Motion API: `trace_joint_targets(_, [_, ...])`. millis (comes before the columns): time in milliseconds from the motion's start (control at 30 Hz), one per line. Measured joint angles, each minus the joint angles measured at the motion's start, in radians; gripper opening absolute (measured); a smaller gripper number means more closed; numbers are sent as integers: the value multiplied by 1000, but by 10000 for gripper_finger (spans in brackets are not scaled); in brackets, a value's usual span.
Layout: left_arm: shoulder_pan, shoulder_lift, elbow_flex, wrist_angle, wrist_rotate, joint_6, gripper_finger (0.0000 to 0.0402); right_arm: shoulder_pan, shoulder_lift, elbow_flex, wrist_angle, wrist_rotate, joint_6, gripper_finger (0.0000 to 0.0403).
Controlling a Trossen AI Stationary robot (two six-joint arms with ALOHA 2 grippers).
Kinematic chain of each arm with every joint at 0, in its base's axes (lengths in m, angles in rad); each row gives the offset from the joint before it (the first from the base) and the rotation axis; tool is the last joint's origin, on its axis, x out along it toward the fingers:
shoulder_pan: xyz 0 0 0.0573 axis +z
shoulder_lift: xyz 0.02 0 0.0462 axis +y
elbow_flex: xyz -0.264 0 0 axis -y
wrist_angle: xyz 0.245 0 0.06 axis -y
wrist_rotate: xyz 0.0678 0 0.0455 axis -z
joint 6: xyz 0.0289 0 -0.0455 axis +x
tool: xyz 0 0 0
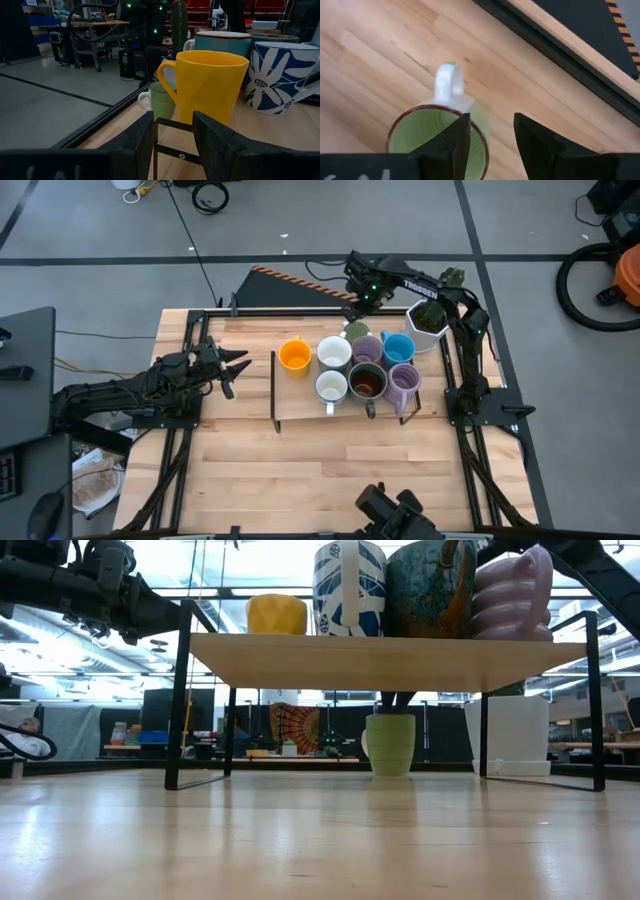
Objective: Place coffee mugs
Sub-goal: Put the green mug on the shelf
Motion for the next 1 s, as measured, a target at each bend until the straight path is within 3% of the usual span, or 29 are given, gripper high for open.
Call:
trace_joint_targets(233, [0,0,0,0,0,0,142,2,-9,-90,42,-2,-3,157])
trace_joint_targets(833, [0,0,0,0,0,0,142,56,1,-98,70,-27,-106,157])
trace_joint_targets(1000, [0,0,0,0,0,-1,142,55,1,-98,71,-27,-106,136])
